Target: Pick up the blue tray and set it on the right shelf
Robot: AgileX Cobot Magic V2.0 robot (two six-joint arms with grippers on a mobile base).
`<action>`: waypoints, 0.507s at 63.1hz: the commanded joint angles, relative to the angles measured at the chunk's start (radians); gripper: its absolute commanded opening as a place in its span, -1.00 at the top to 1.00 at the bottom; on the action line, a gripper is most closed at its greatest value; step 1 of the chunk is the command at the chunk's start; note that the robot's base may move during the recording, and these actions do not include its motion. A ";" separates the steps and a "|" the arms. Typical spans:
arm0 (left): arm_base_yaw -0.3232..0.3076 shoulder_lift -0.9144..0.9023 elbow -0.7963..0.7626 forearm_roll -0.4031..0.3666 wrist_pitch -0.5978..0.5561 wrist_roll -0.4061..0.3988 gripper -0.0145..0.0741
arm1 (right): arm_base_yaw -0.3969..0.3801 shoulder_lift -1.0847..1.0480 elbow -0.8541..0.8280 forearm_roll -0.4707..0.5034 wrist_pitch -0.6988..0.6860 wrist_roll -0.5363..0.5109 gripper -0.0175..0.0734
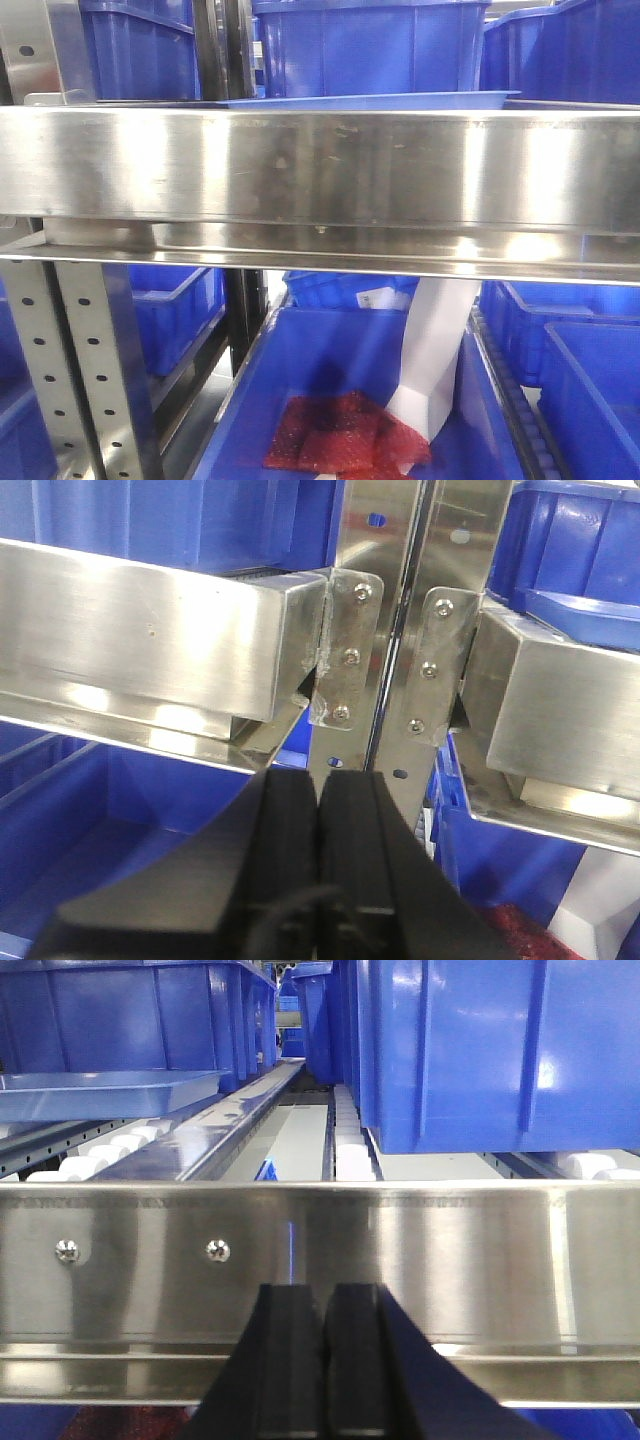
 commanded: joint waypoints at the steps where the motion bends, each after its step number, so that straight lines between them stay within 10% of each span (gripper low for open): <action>1: 0.003 -0.011 0.030 -0.008 -0.087 0.003 0.78 | -0.003 -0.021 -0.024 0.001 -0.088 -0.013 0.50; 32: 0.003 -0.011 0.030 -0.008 -0.087 0.003 0.78 | -0.003 -0.021 -0.024 0.001 -0.086 -0.013 0.50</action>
